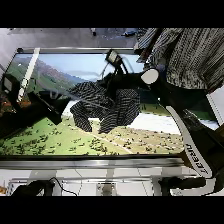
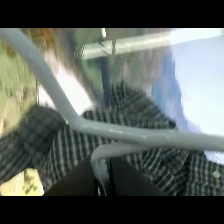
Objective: Fold the clothes and pants, and hang the long-sleeved shirts on hangers.
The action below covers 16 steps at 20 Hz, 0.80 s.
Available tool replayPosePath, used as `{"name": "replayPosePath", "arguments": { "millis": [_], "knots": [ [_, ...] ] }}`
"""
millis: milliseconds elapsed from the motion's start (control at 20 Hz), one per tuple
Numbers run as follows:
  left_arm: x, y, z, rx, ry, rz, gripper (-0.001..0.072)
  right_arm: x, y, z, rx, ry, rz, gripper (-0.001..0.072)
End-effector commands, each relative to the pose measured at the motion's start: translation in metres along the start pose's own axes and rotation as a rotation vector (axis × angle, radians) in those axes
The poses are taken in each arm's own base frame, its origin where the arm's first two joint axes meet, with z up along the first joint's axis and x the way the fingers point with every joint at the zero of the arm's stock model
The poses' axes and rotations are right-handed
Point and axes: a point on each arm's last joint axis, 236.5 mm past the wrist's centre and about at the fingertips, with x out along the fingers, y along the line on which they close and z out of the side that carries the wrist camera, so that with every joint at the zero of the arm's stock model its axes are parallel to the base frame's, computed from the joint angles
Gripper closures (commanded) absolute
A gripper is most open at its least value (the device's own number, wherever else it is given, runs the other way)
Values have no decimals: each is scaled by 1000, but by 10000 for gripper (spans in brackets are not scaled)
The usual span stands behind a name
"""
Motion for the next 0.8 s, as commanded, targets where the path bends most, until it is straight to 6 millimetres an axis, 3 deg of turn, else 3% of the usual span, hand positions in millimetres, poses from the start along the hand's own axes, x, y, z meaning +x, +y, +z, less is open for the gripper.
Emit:
{"name": "replayPosePath", "arguments": {
  "millis": [0,150,250,350,450,550,600,650,750],
  "knots": [
    [12,14,-43,-52,141,-18,135,0,6,-26,-71,120,21,684],
    [-8,52,-42,-16,158,103,134,-1,6,-42,-113,192,17,684],
    [-39,81,-40,34,189,222,135,-4,-6,-52,-136,235,-23,684],
    [-71,93,-31,36,198,280,139,-6,-11,-61,-172,279,-40,684],
    [-95,88,-19,73,207,267,140,-8,-14,-66,-198,307,-46,684],
    [-102,65,3,153,156,160,143,-9,-15,-70,-213,325,-50,684],
    [-101,51,18,206,102,97,202,-9,-15,-71,-214,328,-48,684],
    [-97,40,28,255,52,46,208,-9,-15,-71,-214,328,-47,684],
    [-85,33,22,236,59,-33,210,-7,-12,-71,-229,338,-41,684]
  ]
}}
